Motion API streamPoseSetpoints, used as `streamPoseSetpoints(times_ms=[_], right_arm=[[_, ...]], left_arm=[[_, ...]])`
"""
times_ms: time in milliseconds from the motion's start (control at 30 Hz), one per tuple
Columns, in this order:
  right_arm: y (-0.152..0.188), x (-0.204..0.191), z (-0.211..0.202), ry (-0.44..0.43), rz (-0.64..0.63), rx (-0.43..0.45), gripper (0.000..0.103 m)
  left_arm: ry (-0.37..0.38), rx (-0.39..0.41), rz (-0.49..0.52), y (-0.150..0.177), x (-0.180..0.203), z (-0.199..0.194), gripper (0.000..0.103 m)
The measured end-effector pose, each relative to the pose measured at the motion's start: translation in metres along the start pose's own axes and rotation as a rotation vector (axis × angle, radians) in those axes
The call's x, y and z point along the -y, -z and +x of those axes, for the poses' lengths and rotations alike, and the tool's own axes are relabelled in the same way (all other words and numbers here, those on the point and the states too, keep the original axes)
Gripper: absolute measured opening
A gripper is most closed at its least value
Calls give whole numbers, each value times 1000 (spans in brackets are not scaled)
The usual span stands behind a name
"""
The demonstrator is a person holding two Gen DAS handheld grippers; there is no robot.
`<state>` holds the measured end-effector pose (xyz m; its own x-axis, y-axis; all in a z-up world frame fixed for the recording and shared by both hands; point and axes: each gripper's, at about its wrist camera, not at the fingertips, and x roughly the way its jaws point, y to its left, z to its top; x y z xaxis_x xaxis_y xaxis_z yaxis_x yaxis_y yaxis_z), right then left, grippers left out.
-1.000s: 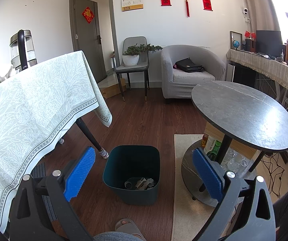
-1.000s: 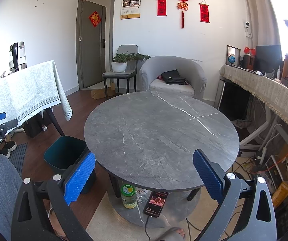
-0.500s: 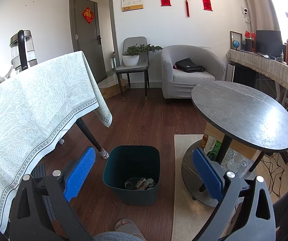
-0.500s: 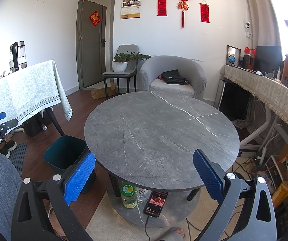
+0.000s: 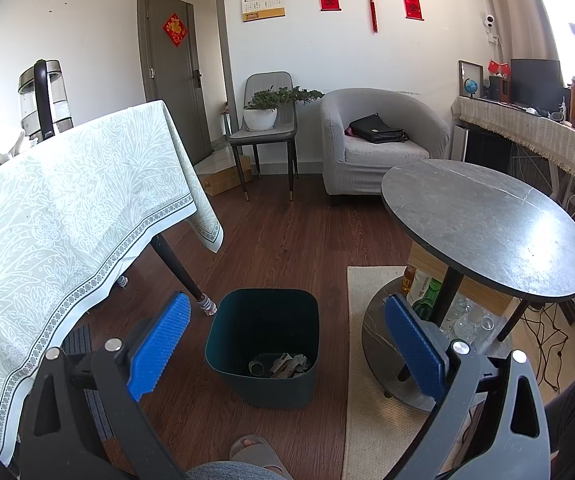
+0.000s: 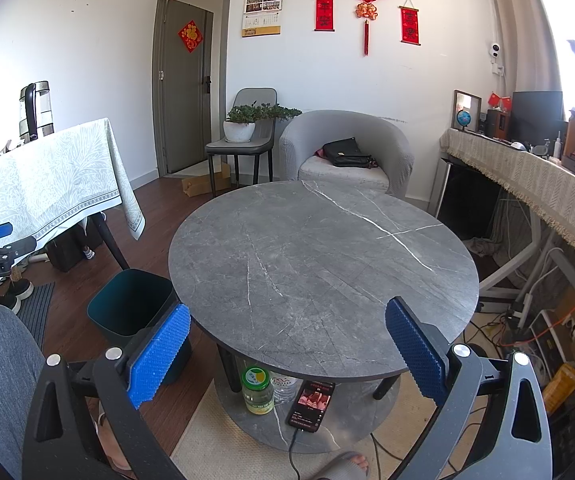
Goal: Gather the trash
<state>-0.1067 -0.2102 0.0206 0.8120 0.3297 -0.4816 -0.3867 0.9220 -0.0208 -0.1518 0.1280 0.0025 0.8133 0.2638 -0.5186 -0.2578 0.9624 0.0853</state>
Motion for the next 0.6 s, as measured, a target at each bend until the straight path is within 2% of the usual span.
streamPoseSetpoints(times_ms=[600], right_arm=[[0,-1,0,1,1,0,99]], left_arm=[[-2,-10,-2,1,-2,4,99]])
